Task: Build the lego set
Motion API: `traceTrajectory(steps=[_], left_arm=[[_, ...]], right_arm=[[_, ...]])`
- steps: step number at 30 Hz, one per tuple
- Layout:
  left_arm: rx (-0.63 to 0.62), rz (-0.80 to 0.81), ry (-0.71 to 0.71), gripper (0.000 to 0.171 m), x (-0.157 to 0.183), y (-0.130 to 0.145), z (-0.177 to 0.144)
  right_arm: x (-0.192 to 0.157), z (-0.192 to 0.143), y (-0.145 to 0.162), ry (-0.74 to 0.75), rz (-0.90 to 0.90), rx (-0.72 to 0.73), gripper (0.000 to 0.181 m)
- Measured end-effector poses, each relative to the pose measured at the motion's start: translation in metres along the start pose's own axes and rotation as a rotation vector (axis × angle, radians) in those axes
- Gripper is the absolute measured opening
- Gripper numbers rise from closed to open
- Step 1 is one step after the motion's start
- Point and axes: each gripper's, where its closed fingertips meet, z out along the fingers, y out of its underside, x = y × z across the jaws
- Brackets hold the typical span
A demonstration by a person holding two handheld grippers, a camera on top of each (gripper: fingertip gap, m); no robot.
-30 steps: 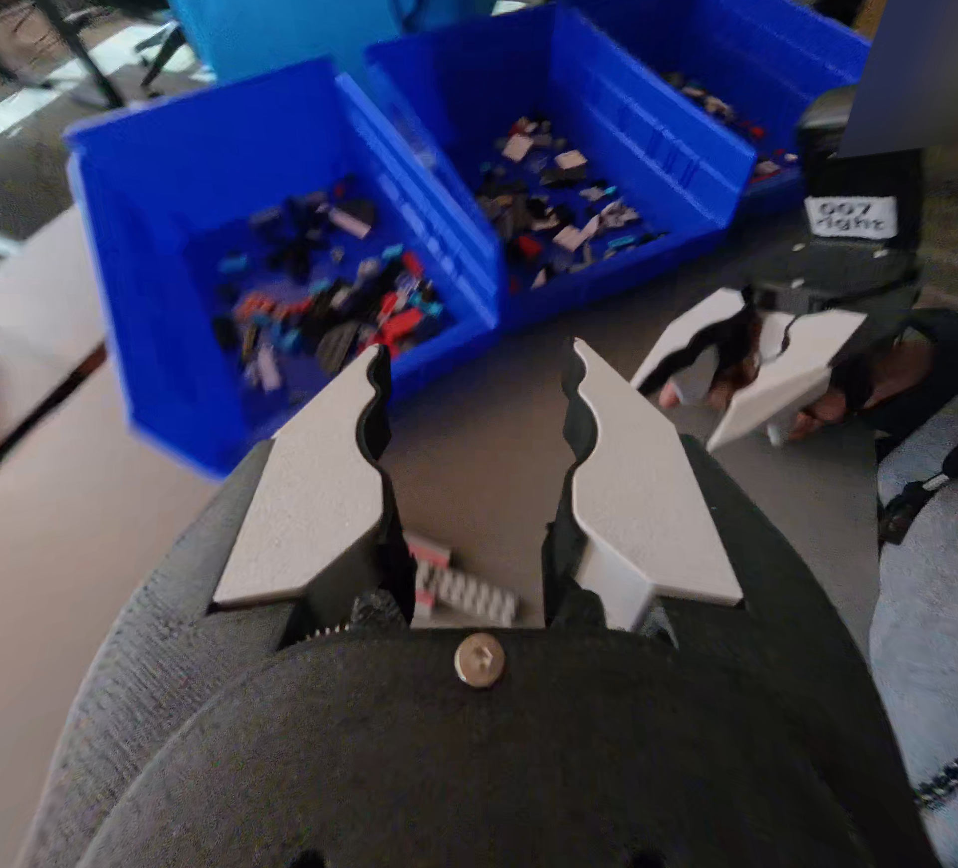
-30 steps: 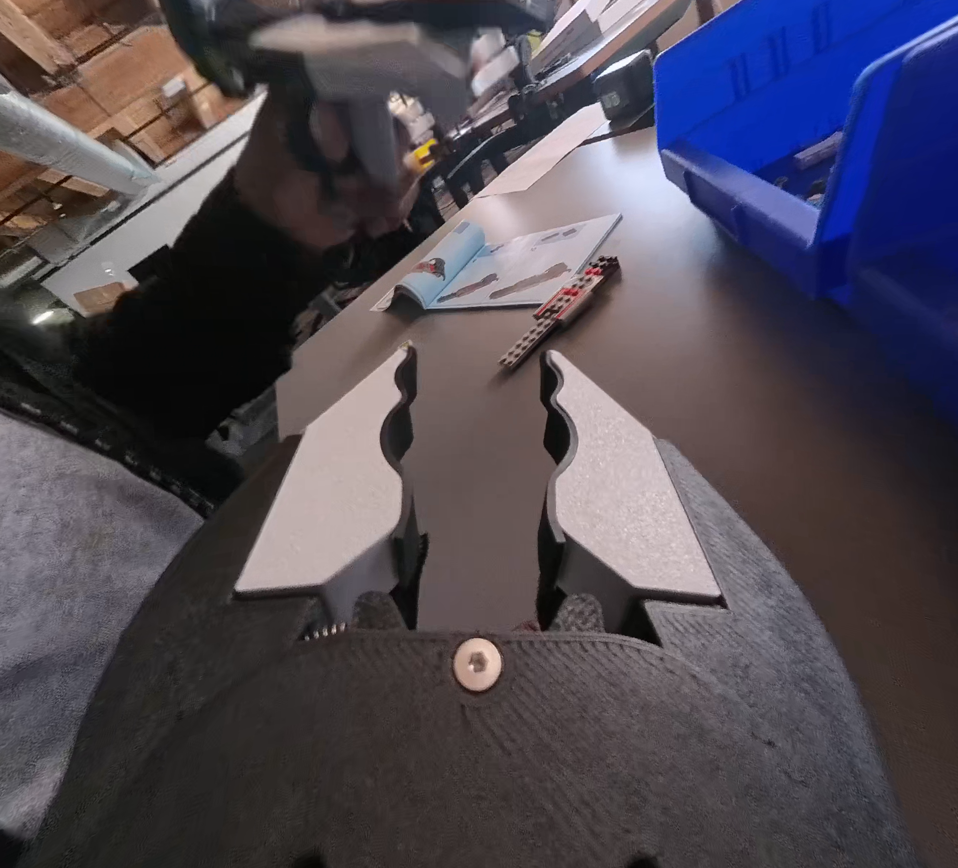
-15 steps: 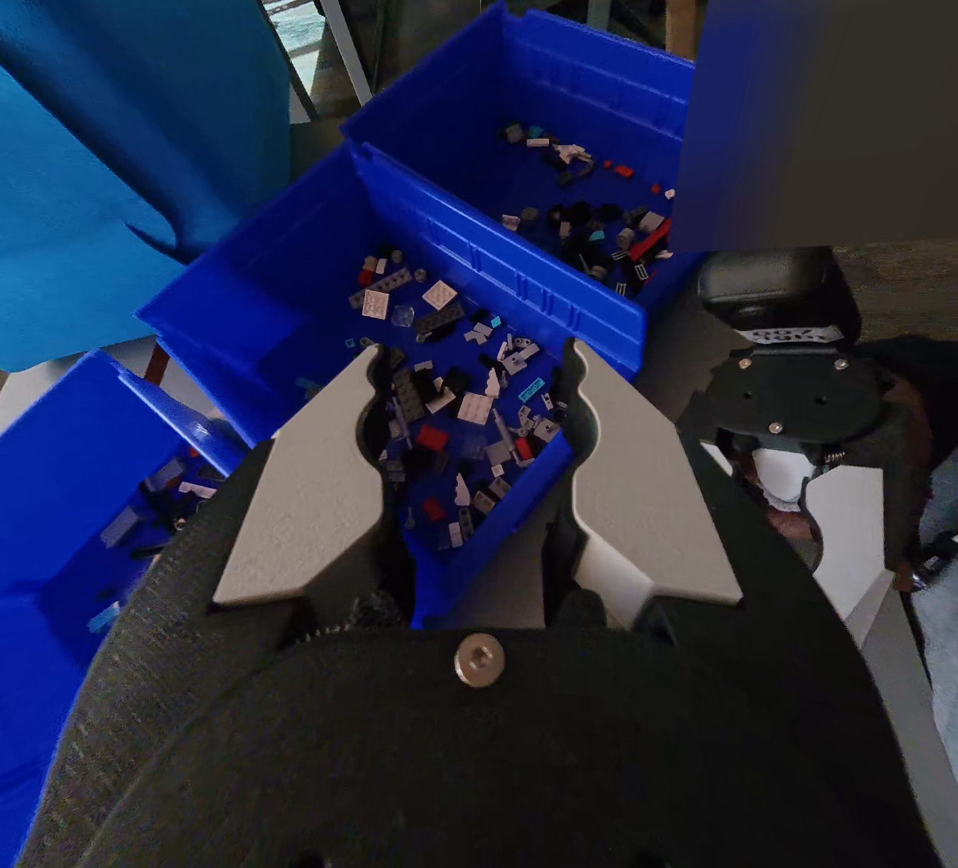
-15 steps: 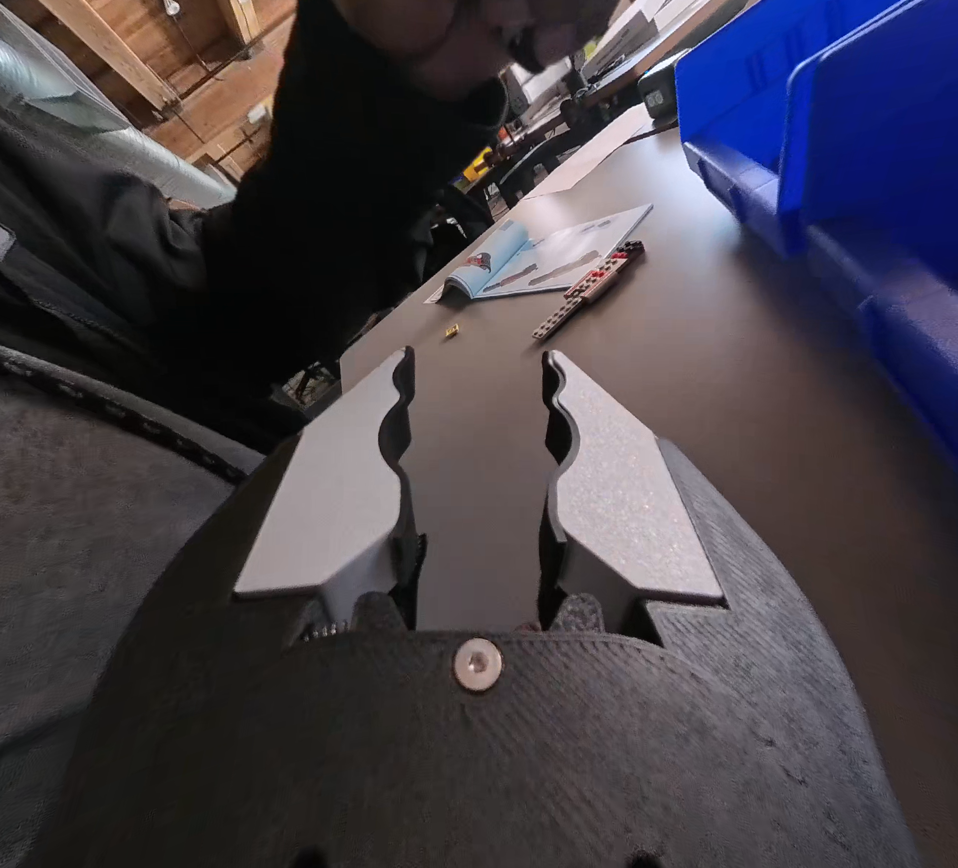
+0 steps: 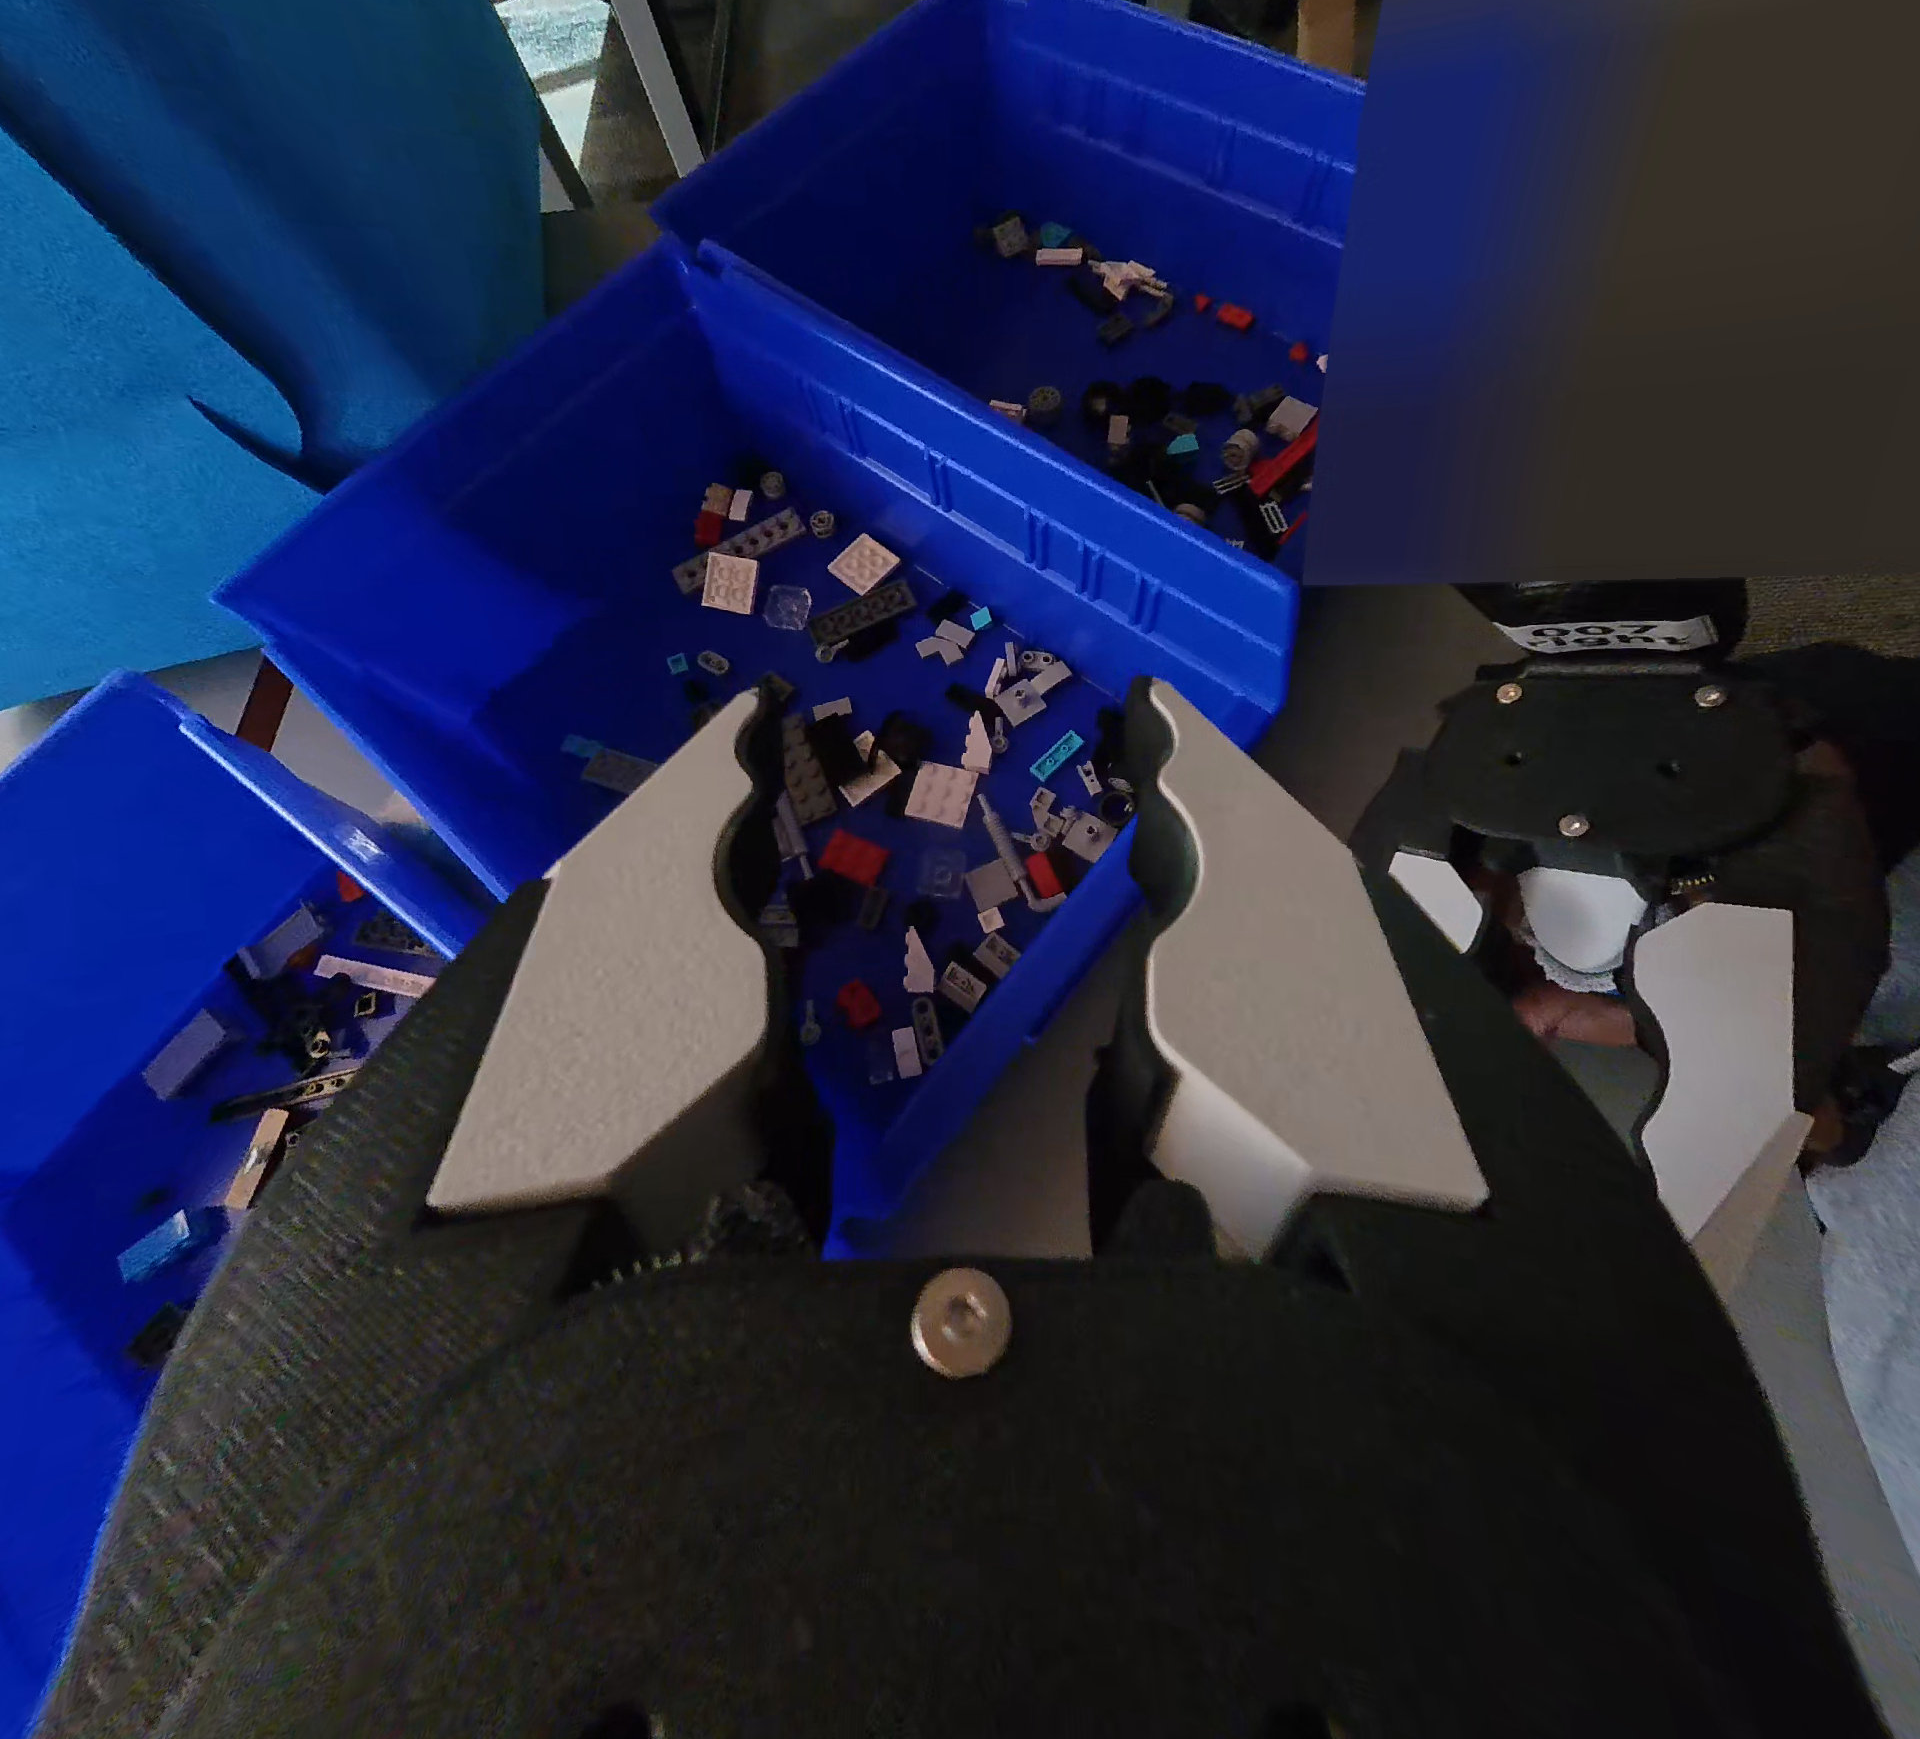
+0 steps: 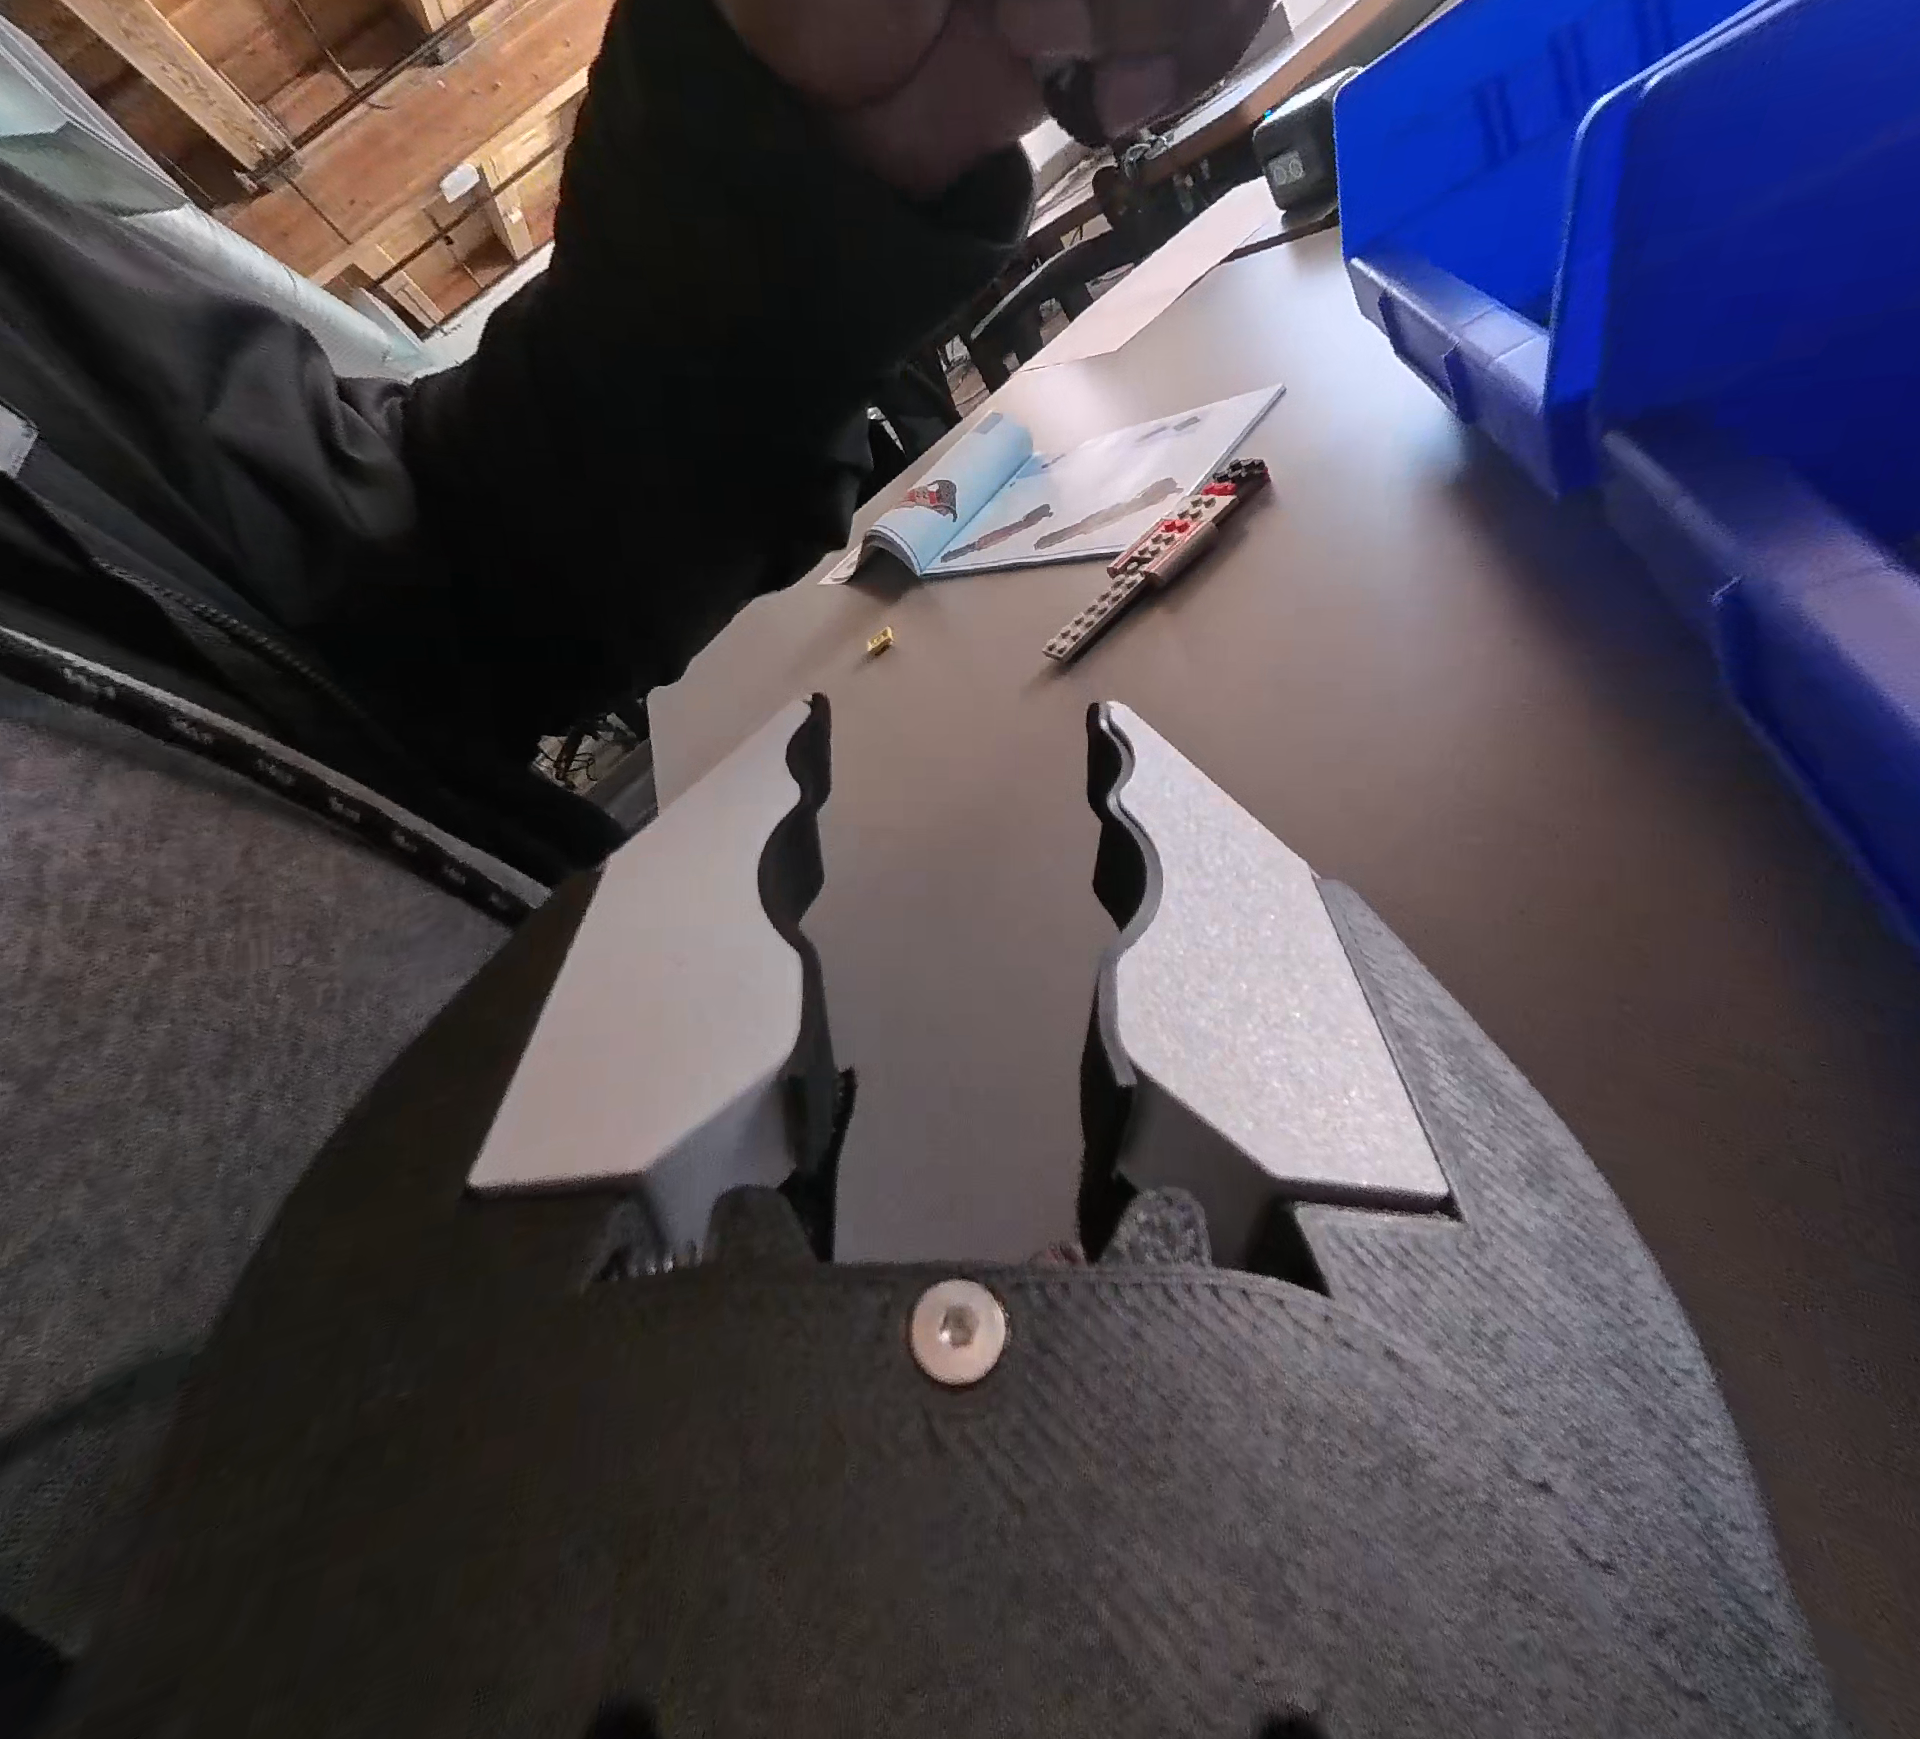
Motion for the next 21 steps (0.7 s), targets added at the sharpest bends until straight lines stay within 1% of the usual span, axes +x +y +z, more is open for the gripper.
traceTrajectory(steps=[11, 21], left_arm=[[-0.005, 0.009, 0.03, 0.066, 0.001, -0.003, 0.013], [-0.015, 0.004, 0.051, 0.066, 0.002, 0.0, 0.02]], right_arm=[[-0.002, -0.003, -0.003, -0.02, 0.006, 0.024, 0.052], [-0.001, -0.001, -0.001, -0.013, 0.007, 0.008, 0.052]])
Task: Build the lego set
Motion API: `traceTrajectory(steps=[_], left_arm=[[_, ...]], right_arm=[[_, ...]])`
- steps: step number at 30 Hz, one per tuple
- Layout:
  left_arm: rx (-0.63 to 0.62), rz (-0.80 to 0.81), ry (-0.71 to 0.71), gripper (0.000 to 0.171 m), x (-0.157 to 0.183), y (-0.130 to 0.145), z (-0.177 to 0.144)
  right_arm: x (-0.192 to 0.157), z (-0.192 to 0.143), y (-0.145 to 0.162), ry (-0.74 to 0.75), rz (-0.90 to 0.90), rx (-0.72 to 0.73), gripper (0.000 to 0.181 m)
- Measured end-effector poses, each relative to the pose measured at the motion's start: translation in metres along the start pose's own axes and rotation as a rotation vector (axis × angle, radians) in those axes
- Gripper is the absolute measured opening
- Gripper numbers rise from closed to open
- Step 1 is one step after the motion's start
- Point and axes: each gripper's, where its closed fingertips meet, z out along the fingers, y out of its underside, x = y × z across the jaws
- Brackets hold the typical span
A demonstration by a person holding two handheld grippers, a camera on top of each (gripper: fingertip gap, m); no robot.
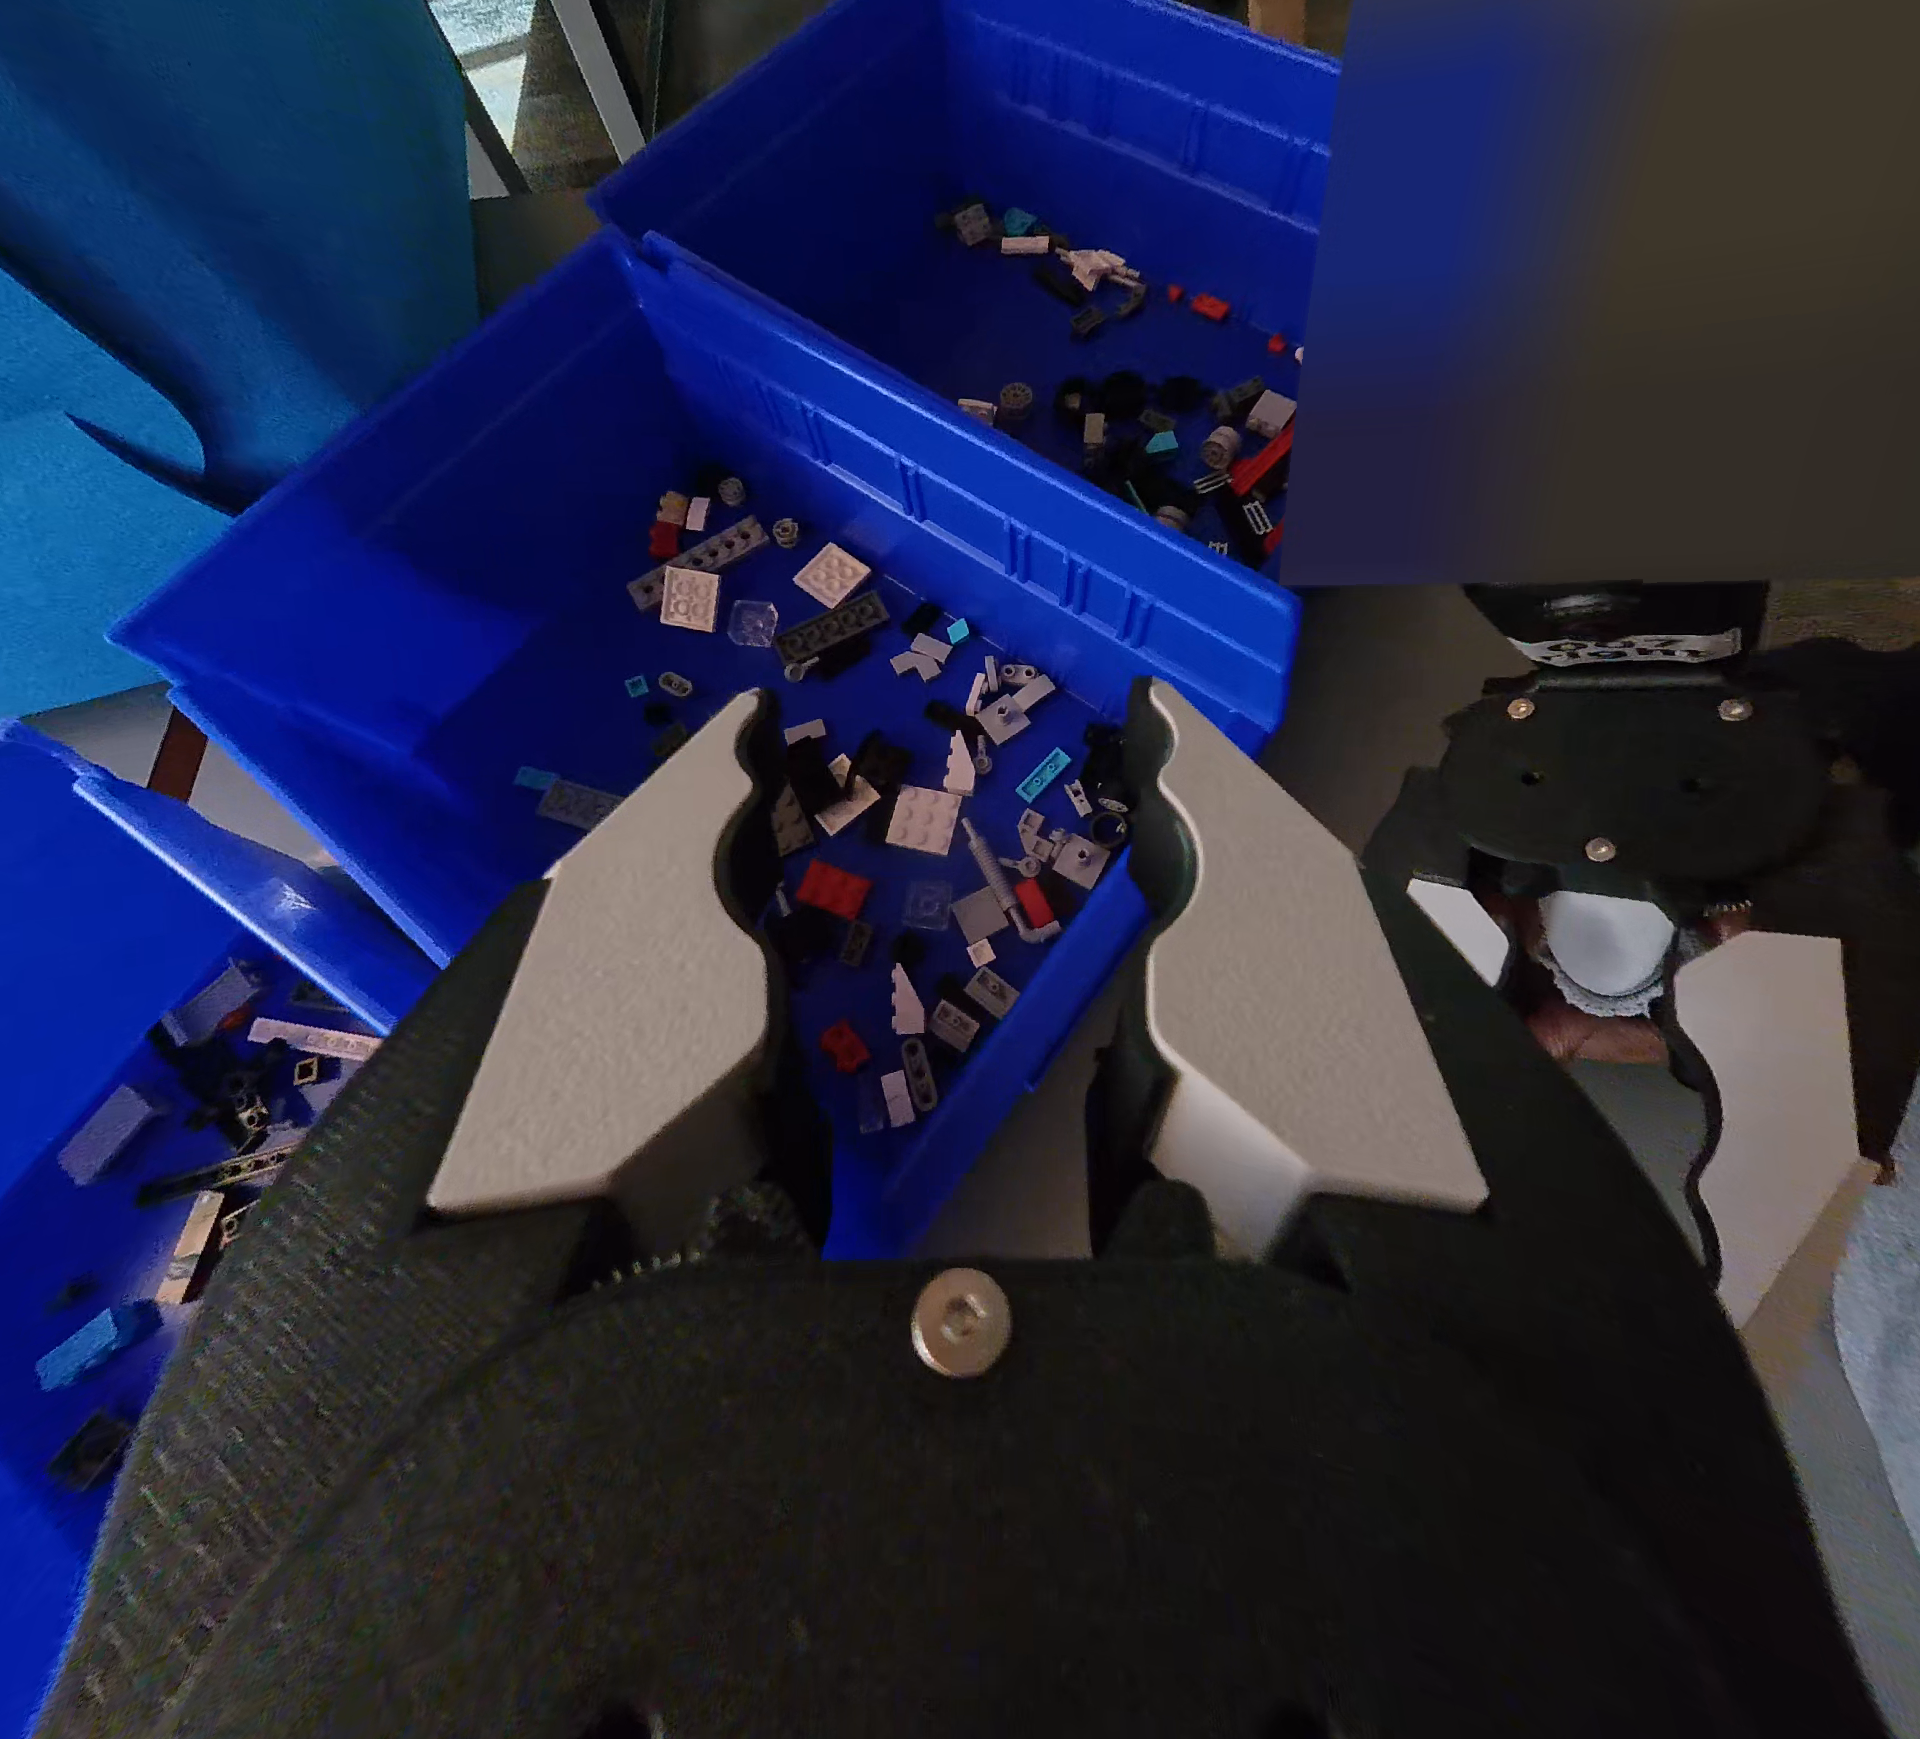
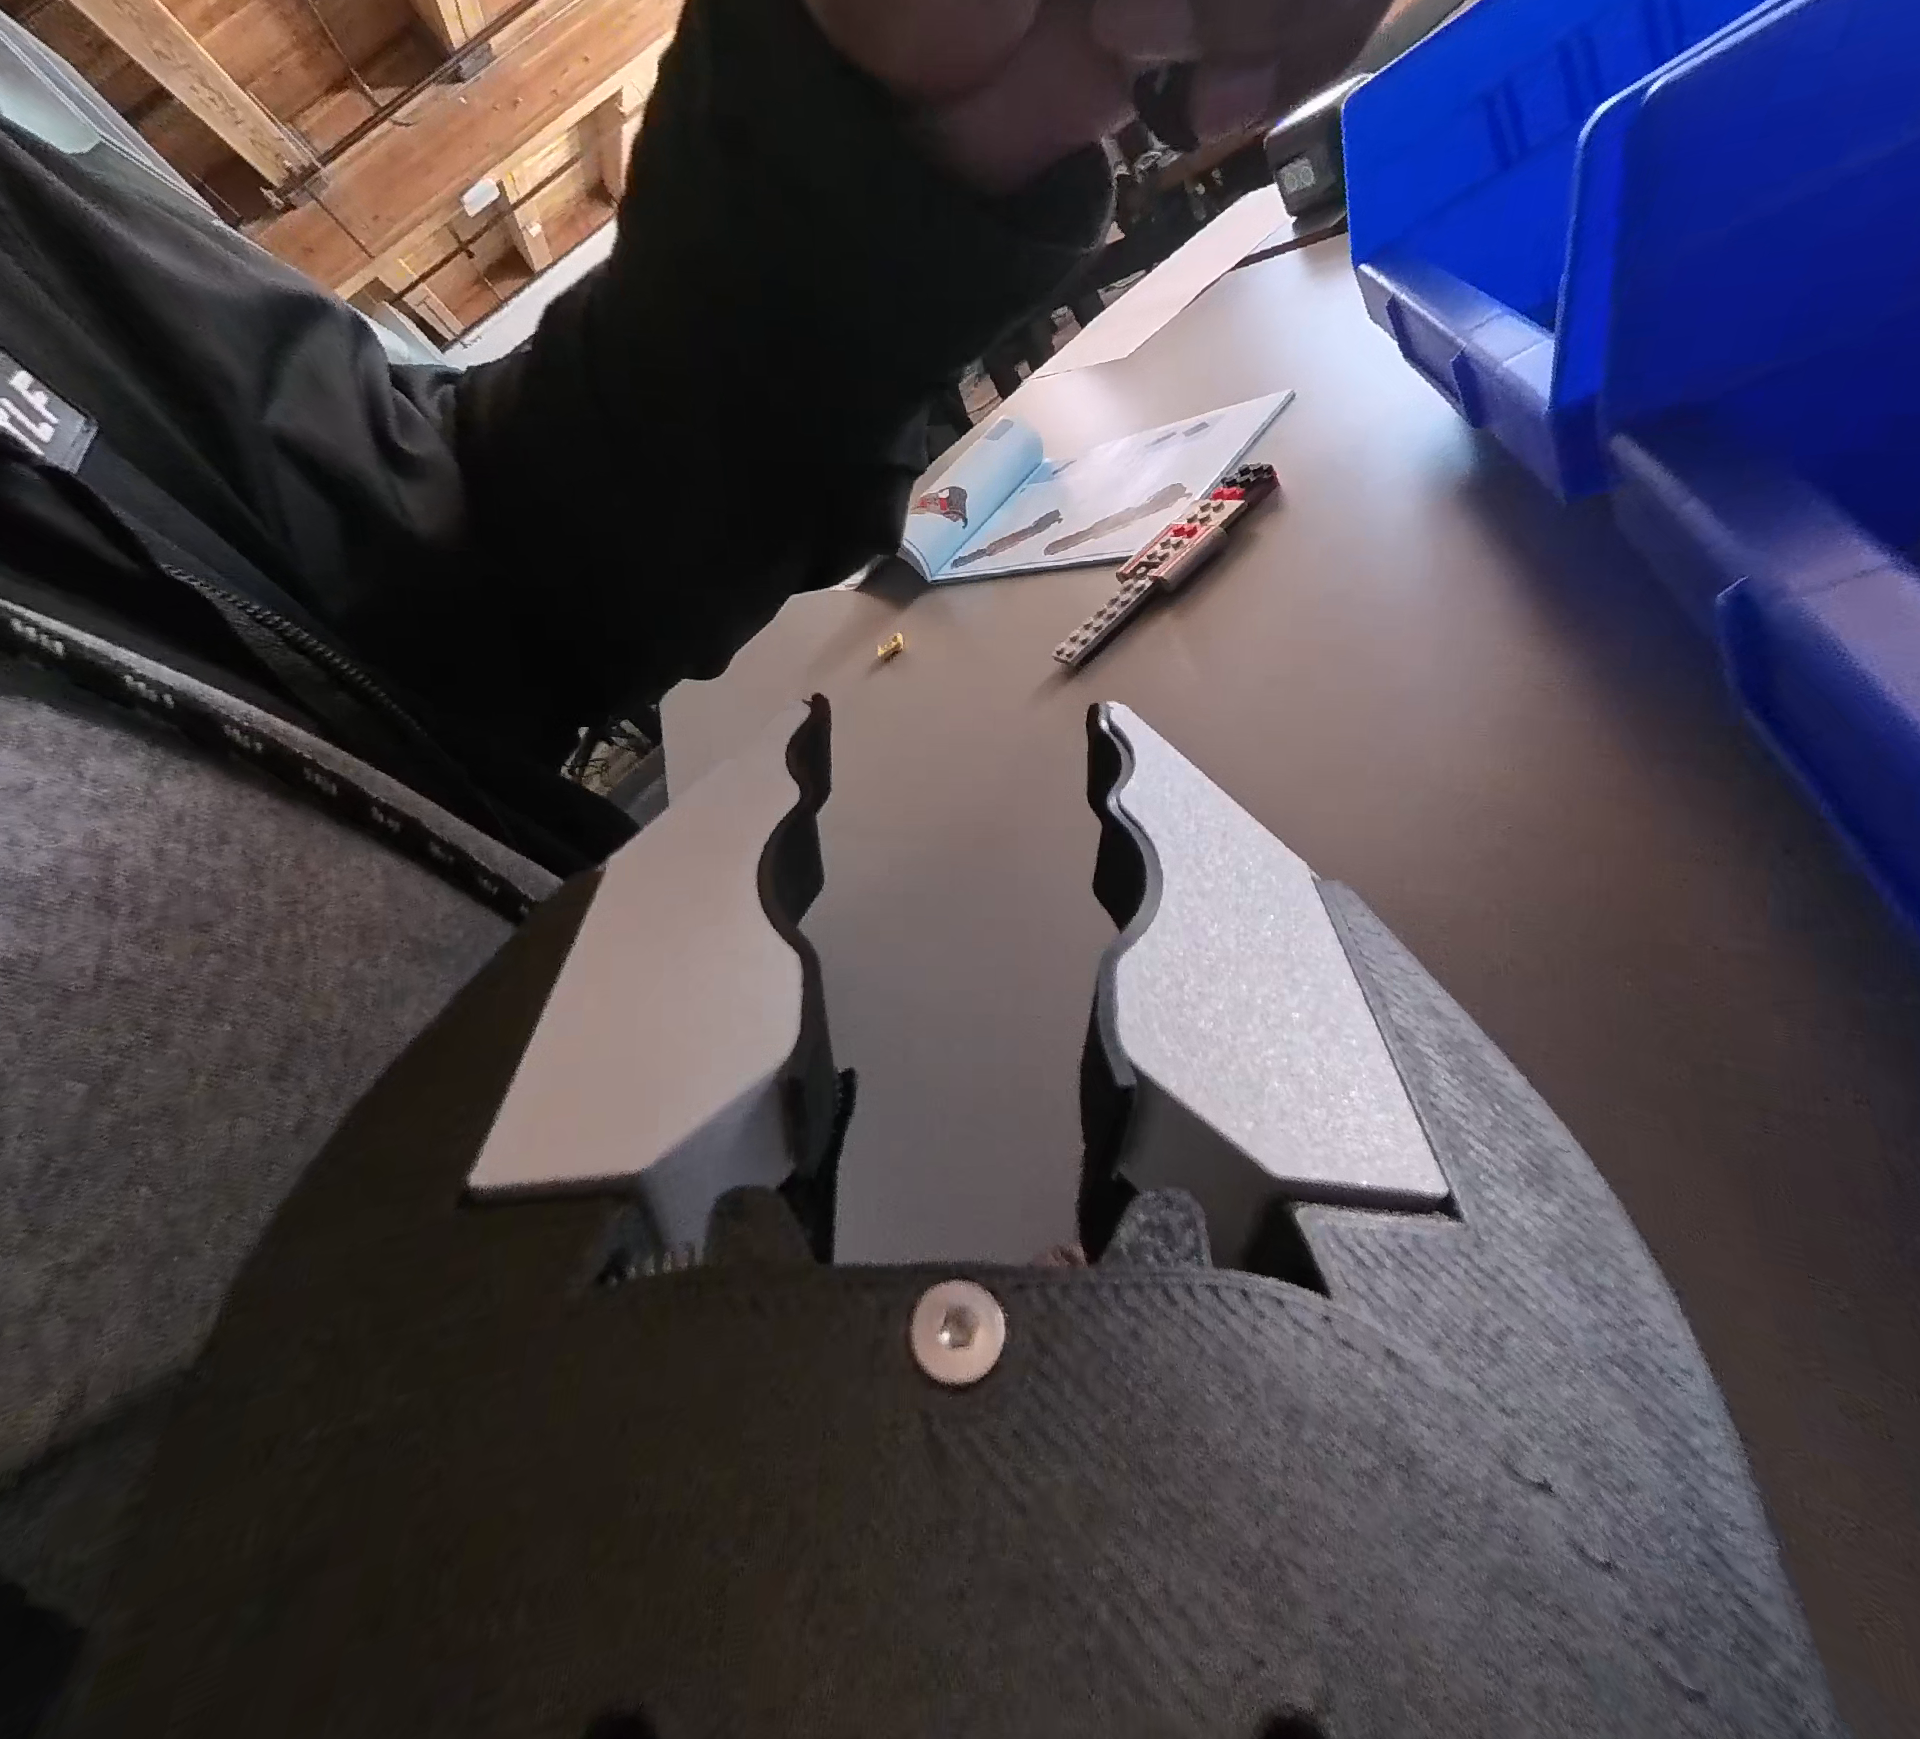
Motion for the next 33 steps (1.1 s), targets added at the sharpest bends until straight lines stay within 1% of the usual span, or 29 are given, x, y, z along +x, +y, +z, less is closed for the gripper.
traceTrajectory(steps=[12, 16, 19, 23, 27, 30, 33], left_arm=[[-0.007, -0.015, 0.015, 0.066, -0.001, 0.003, 0.002], [-0.008, 0.0, 0.04, 0.066, 0.002, -0.003, 0.008], [-0.01, 0.028, 0.072, 0.067, 0.007, -0.011, 0.017], [-0.019, 0.095, 0.129, 0.065, 0.019, -0.029, 0.037], [-0.044, 0.202, 0.217, 0.062, 0.037, -0.051, 0.066], [-0.096, 0.301, 0.306, 0.058, 0.053, -0.063, 0.093], [-0.177, 0.395, 0.403, 0.054, 0.069, -0.066, 0.121]], right_arm=[[0.002, 0.007, 0.01, 0.032, -0.025, -0.069, 0.052], [0.002, 0.008, 0.012, 0.034, -0.025, -0.079, 0.052], [0.002, 0.008, 0.012, 0.03, -0.025, -0.08, 0.052], [-0.001, 0.007, 0.011, 0.015, -0.03, -0.075, 0.052], [-0.005, 0.007, 0.013, -0.006, -0.032, -0.081, 0.053], [-0.01, 0.005, 0.016, -0.025, -0.03, -0.09, 0.053], [-0.012, 0.003, 0.017, -0.03, -0.025, -0.091, 0.053]])
